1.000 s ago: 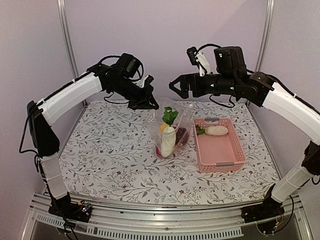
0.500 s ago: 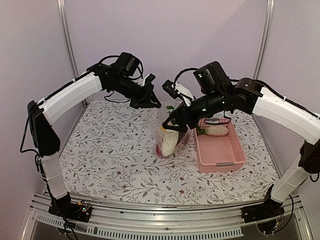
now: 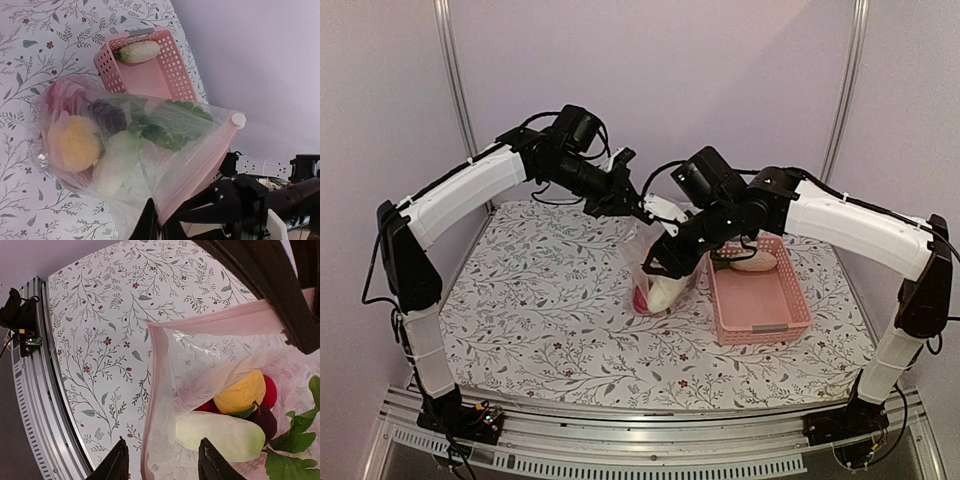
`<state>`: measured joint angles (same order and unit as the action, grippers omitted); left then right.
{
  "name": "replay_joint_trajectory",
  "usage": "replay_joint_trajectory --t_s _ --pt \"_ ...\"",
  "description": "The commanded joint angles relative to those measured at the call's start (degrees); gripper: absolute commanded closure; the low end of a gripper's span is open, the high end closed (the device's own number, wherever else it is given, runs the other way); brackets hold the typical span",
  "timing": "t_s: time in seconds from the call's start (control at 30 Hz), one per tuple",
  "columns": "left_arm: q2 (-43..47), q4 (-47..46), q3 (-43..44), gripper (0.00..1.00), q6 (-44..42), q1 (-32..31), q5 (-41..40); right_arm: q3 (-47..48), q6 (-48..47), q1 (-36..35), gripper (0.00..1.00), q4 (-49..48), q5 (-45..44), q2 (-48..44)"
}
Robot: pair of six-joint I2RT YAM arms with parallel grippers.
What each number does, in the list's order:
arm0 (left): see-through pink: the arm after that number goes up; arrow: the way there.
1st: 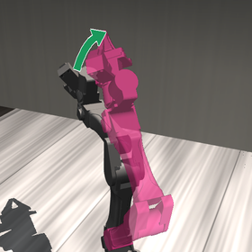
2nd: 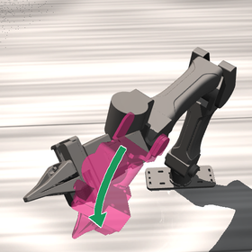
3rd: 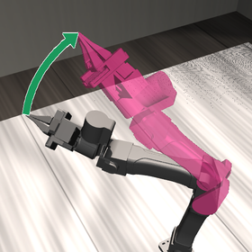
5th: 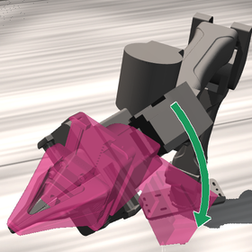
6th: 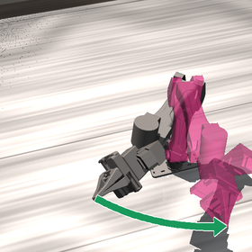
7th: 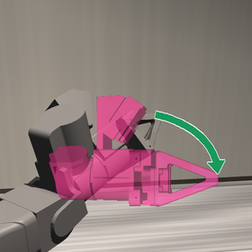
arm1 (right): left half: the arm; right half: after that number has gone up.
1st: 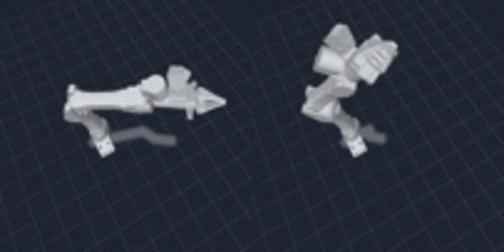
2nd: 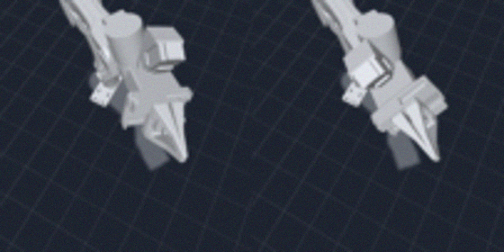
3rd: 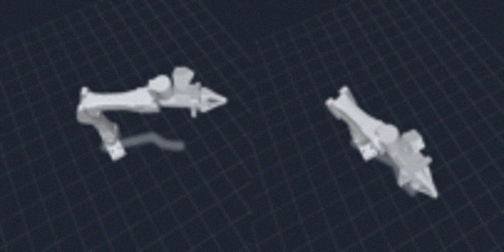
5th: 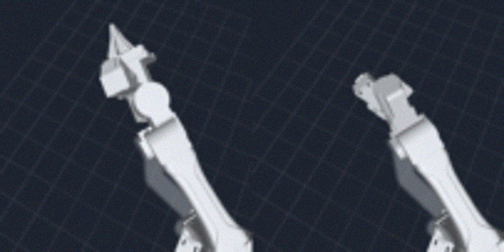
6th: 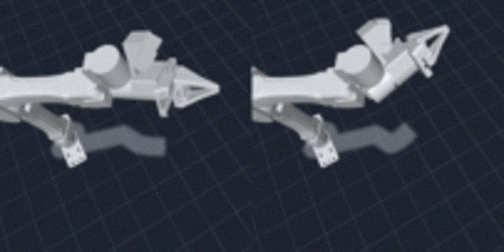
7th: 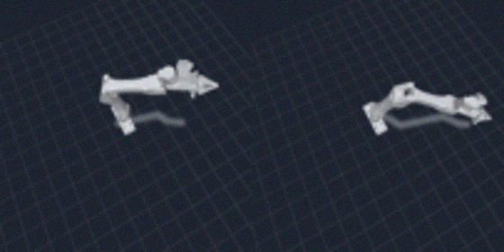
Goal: Place the food in the zip-top bag and seal the zipper
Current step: Pass from the left arm to the right
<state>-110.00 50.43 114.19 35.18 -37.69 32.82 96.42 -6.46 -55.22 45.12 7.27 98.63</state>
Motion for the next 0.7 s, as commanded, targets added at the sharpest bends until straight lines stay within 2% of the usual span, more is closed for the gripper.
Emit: replay_joint_trajectory --t_s 0.0,0.07,0.1,0.27,0.33,0.5,0.53,0.57,0.6,0.67 --pt "-0.65 -0.57 1.38 0.94 -0.03 0.68 0.93 2.38 -2.31 -0.06 0.72 0.82 0.83 2.94" --pt "-0.49 -0.19 1.34 0.91 -0.26 0.68 0.3 2.94 -2.13 -0.15 0.97 0.78 1.69 3.23" --pt "-0.35 0.09 1.34 0.87 -0.46 0.68 -0.2 3.16 -1.97 -0.22 1.0 0.81 2.09 3.15" --pt "1.15 3.98 0.82 0.69 -3.64 0.33 -6.69 5.0 -2.06 -0.32 1.0 0.33 5.1 0.97" --pt "2.81 5.71 0.01 0.52 -5.28 -0.26 -9.95 5.41 -2.19 -0.33 1.0 -0.19 6.65 -0.43" --pt "9.65 4.47 -2.45 0.46 -8.23 -2.39 -20.1 4.74 -2.56 -0.33 1.0 0.15 7.64 -0.7" --pt "11.44 3.52 -2.47 0.36 -8.66 -2.97 -23.24 4.48 -2.67 -0.33 1.0 0.28 7.64 -0.4" --pt "13.51 1.98 -2.78 0.08 -9.5 -3.65 -27.02 4.45 -2.59 -0.33 1.0 0.31 7.88 -0.27" --pt "16.1 -0.06 -3.86 0.01 -10.06 -4.37 -30.98 4.43 -2.38 -0.33 1.0 0.36 8.24 -0.07" --pt "22.45 -6.53 -9.24 0.0 -10.38 -5.0 -37.09 4.32 -1.88 -0.37 1.0 0.2 8.91 -0.22"
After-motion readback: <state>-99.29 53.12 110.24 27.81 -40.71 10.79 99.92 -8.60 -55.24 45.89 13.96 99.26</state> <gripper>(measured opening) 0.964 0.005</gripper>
